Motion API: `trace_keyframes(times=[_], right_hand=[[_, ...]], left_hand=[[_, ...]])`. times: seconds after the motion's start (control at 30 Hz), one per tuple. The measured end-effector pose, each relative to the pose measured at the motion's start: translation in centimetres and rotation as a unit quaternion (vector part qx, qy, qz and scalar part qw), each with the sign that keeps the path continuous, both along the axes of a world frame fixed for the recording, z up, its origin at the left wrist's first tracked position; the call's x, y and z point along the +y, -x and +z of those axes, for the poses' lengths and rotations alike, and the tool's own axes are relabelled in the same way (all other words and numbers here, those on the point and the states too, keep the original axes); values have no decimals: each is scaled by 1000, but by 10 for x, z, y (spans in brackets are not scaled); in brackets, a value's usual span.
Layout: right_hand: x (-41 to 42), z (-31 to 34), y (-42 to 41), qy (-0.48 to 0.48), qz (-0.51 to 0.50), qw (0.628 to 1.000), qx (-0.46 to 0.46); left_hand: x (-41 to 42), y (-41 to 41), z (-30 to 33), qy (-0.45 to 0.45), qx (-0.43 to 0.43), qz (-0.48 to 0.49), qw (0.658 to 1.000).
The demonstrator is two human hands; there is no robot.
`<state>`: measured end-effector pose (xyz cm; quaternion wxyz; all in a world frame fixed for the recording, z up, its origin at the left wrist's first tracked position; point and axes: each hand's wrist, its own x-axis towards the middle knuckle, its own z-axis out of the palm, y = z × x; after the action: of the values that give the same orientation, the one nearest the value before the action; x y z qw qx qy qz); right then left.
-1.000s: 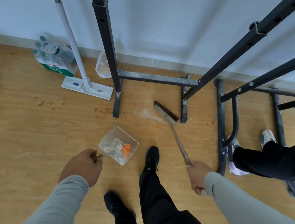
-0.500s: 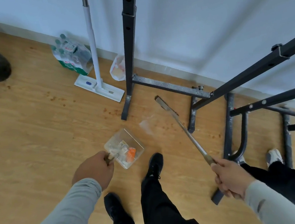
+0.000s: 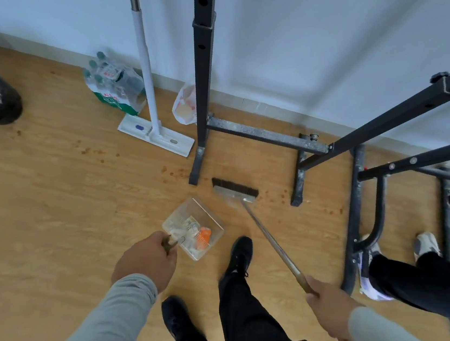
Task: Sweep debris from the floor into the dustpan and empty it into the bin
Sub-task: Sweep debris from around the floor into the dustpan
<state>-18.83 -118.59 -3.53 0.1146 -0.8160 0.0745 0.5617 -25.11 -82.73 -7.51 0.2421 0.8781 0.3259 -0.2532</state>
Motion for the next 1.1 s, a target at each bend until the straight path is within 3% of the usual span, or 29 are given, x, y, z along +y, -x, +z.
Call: trace_keyframes(times=[0.07, 0.17, 0.27, 0.4, 0.53, 0.67, 0.83, 1.1], right_hand=[[-18, 20, -10, 2, -99, 994, 44], [-36, 35, -26, -17, -230, 972, 35], [-21, 18, -54, -18, -237, 970, -49], [38, -63, -124, -4, -267, 957, -116], [106, -159, -172, 13, -153, 979, -134], [123, -185, -154, 20, 45, 990, -131], [67, -147, -123, 78, 45, 992, -84], [-34, -56, -66, 95, 200, 974, -42]], left_hand=[[-1, 2, 2, -5, -1, -2, 1000], [-3, 7, 1, -11, -5, -7, 1000], [-5, 9, 0, -3, -1, -11, 1000], [-4, 10, -2, -1, 5, -3, 1000], [-6, 19, -11, -17, -11, 6, 1000], [-6, 15, -11, -13, -1, 4, 1000], [-6, 12, -5, -10, -2, 10, 1000], [2, 17, -5, -5, 9, 0, 1000]])
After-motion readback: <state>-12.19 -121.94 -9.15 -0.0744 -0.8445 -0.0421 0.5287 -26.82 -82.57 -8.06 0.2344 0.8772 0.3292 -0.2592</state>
